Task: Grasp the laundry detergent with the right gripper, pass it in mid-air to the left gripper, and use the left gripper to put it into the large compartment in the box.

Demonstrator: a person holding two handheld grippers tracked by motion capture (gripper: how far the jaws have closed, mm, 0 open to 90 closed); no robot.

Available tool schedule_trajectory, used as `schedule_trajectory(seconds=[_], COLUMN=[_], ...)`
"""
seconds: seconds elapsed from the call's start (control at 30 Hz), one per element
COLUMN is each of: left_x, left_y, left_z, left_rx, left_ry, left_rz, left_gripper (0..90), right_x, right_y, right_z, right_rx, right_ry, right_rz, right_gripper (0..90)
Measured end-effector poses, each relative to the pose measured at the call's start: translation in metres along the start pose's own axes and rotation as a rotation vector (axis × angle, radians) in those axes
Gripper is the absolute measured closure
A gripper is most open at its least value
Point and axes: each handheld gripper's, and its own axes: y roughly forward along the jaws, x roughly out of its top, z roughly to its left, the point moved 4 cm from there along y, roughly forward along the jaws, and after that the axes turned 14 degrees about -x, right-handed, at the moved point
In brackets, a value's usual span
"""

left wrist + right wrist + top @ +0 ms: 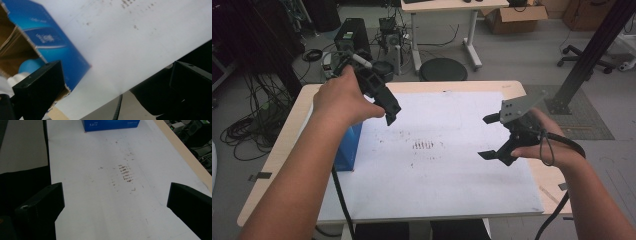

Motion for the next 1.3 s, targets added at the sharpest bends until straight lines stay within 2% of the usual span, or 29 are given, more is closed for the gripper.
schedule_trajectory(seconds=[0.1, 0.33, 0.43, 0.57, 0.6, 0.67, 0.7, 0.97, 1.17, 1.3], left_x=[0.002, 0.004, 0.005, 0.004, 0.004, 0.004, 0.004, 0.002, 0.000, -0.003], left_y=[0.005, 0.024, 0.034, 0.045, 0.046, 0.050, 0.051, 0.067, 0.071, 0.071], left_z=[-0.009, -0.025, -0.032, -0.043, -0.046, -0.049, -0.050, -0.049, -0.048, -0.043], left_rx=[0.002, -0.038, -0.058, -0.045, -0.053, -0.098, -0.111, -0.136, -0.141, -0.146], left_ry=[0.053, 0.202, 0.290, 0.457, 0.482, 0.524, 0.536, 0.617, 0.634, 0.624], left_rz=[0.014, 0.075, 0.099, 0.143, 0.151, 0.152, 0.158, 0.209, 0.222, 0.216], left_gripper=[0.2, 0.2, 0.3, 0.2, 0.2, 0.2, 0.2, 0.2, 0.2, 0.2], right_x=[0.003, 0.006, 0.005, 0.003, 0.003, 0.001, 0.001, -0.003, -0.005, -0.005], right_y=[0.000, 0.001, 0.001, 0.004, 0.006, 0.009, 0.011, 0.026, 0.034, 0.036], right_z=[0.000, 0.001, -0.001, -0.003, -0.004, -0.005, -0.006, -0.008, -0.007, -0.008], right_rx=[-0.003, -0.005, -0.003, 0.008, 0.014, 0.022, 0.027, 0.053, 0.057, 0.056], right_ry=[-0.020, -0.084, -0.104, -0.123, -0.129, -0.136, -0.142, -0.169, -0.178, -0.180], right_rz=[0.036, 0.137, 0.176, 0.211, 0.219, 0.234, 0.243, 0.297, 0.329, 0.337], right_gripper=[1.6, 1.9, 2.1, 2.2, 2.2, 2.3, 2.4, 2.7, 2.9, 2.9])
